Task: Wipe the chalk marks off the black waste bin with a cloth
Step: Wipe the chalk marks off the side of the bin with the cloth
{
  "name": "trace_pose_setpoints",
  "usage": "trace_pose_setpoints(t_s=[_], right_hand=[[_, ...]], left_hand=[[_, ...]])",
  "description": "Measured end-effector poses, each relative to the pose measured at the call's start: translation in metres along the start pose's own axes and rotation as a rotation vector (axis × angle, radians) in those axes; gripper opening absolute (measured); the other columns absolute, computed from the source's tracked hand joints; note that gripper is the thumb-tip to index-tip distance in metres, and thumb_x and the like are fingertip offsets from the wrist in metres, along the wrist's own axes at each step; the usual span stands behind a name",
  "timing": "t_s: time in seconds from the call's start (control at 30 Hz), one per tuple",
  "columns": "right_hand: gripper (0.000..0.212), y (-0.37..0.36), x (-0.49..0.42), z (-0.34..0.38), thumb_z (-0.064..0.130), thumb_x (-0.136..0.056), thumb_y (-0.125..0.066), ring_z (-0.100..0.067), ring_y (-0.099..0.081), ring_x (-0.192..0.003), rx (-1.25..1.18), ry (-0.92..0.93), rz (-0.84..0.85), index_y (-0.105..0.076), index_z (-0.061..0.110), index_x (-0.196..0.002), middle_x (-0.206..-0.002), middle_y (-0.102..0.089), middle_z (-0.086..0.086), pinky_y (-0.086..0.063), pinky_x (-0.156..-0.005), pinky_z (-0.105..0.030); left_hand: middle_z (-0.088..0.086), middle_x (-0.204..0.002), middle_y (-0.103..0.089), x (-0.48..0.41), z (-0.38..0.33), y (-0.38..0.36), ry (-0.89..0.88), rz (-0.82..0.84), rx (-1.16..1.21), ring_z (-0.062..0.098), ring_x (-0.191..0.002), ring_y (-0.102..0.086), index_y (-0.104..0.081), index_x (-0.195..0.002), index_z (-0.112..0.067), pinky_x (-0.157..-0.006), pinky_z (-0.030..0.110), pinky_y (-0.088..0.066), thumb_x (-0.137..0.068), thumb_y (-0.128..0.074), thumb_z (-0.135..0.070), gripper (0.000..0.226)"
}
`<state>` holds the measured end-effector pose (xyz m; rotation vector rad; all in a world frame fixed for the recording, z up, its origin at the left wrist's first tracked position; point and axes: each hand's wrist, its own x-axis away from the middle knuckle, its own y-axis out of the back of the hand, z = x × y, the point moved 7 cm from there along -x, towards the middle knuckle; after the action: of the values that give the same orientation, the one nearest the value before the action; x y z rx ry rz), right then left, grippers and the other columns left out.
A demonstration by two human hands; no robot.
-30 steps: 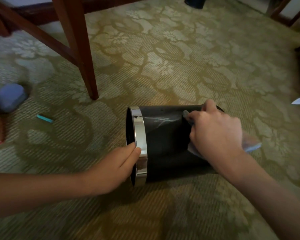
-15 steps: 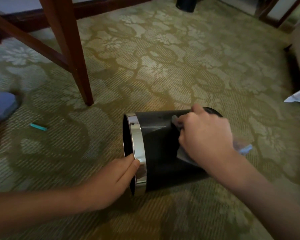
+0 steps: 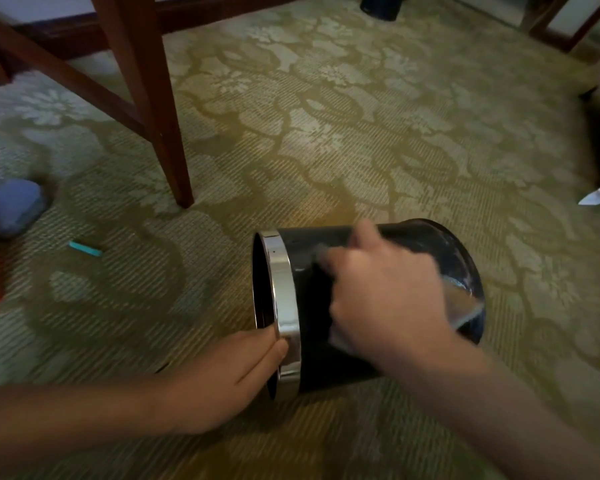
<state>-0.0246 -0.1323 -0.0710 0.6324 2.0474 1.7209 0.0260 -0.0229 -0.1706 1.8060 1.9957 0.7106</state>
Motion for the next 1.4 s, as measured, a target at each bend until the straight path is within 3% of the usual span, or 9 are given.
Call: trace_pose_setpoints(t_s=[0.13,0.43,0.6,0.73,0.9,1.07,1.17,1.3,1.4], right_hand=[[0.034,-0.006,0.013,0.044,0.031,-0.074,-0.070,-0.016,-0.026,-0.066,-0.092,0.197,0.051,-0.060,0.024,-0.105,-0.096,-0.034,-0.003,-0.011,-0.047,-0.028],[0.031,0.002,0.008,-0.032,0.036,-0.081,-0.056,-0.021,-0.056,-0.078,0.132,-0.083,0.030,-0.061,0.033,-0.111,-0.104,-0.041,0.000,-0.022,-0.054,-0.031],[0.037,-0.007,0.038,0.042,0.032,-0.081,-0.062,-0.018,-0.031,-0.076,-0.141,0.220,0.198,-0.050,0.023,-0.115,-0.100,-0.026,-0.001,-0.021,-0.053,-0.030],[0.035,-0.003,0.034,-0.047,0.038,-0.074,-0.063,-0.022,-0.057,-0.070,0.091,-0.061,0.031,-0.061,0.038,-0.108,-0.092,-0.039,0.002,-0.018,-0.049,-0.027],[0.029,-0.005,0.029,-0.107,0.038,-0.080,-0.053,-0.022,-0.062,-0.076,0.300,-0.251,0.111,-0.063,0.037,-0.107,-0.101,-0.047,0.001,-0.031,-0.056,-0.030],[0.036,-0.001,0.035,0.000,0.036,-0.076,-0.067,-0.026,-0.051,-0.085,-0.025,0.062,0.138,-0.057,0.027,-0.109,-0.105,-0.035,-0.005,-0.026,-0.056,-0.034],[0.038,-0.008,0.041,0.050,0.029,-0.079,-0.068,-0.025,-0.034,-0.076,-0.116,0.246,0.267,-0.053,0.015,-0.111,-0.095,-0.021,-0.009,-0.022,-0.049,-0.033],[0.031,-0.008,0.036,-0.044,0.033,-0.078,-0.062,-0.026,-0.057,-0.083,0.072,-0.006,0.084,-0.060,0.031,-0.109,-0.104,-0.042,-0.004,-0.020,-0.051,-0.032],[0.030,-0.008,0.041,-0.123,0.032,-0.086,-0.052,-0.027,-0.062,-0.077,0.178,-0.254,0.041,-0.061,0.036,-0.114,-0.105,-0.047,-0.002,-0.030,-0.055,-0.031]], left_hand=[[0.010,-0.102,-0.064,0.005,-0.003,-0.008,-0.035,0.043,-0.085,0.026,-0.095,-0.059,-0.056,-0.109,-0.010,-0.087,0.037,-0.046,-0.101,-0.027,-0.031,0.037],[-0.036,-0.087,-0.054,0.011,-0.018,-0.005,-0.170,0.081,0.000,-0.013,-0.083,-0.054,-0.043,-0.085,-0.043,-0.077,0.001,-0.037,-0.101,-0.032,-0.034,0.022],[-0.035,-0.124,-0.050,0.020,-0.021,-0.023,-0.220,0.185,0.006,-0.016,-0.114,-0.048,-0.043,-0.124,-0.047,-0.099,0.010,-0.037,-0.104,-0.034,-0.030,0.029],[-0.060,-0.100,-0.040,0.021,-0.029,-0.016,-0.209,0.203,-0.031,-0.035,-0.093,-0.041,-0.038,-0.098,-0.069,-0.081,-0.011,-0.027,-0.102,-0.043,-0.025,0.044],[-0.047,-0.085,-0.058,0.004,-0.023,-0.005,-0.022,0.276,0.243,-0.018,-0.068,-0.058,-0.055,-0.084,-0.070,-0.057,0.001,-0.043,-0.096,-0.055,-0.031,0.040],[-0.015,-0.070,-0.071,0.003,-0.015,-0.011,0.142,0.431,0.325,0.003,-0.053,-0.061,-0.069,-0.084,-0.049,-0.053,0.023,-0.053,-0.080,-0.060,-0.054,0.011],[0.014,-0.095,-0.074,0.008,-0.014,-0.017,0.160,0.461,0.286,0.037,-0.086,-0.068,-0.071,-0.105,-0.019,-0.080,0.047,-0.056,-0.071,-0.060,-0.072,0.064],[0.003,-0.072,-0.070,0.008,-0.005,-0.021,0.207,0.422,0.356,0.018,-0.054,-0.058,-0.072,-0.085,-0.037,-0.052,0.028,-0.051,-0.078,-0.062,-0.056,0.022],[0.004,-0.076,-0.068,0.007,0.005,-0.018,0.266,0.368,0.351,0.027,-0.058,-0.058,-0.070,-0.082,-0.040,-0.057,0.037,-0.051,-0.074,-0.063,-0.059,0.022]])
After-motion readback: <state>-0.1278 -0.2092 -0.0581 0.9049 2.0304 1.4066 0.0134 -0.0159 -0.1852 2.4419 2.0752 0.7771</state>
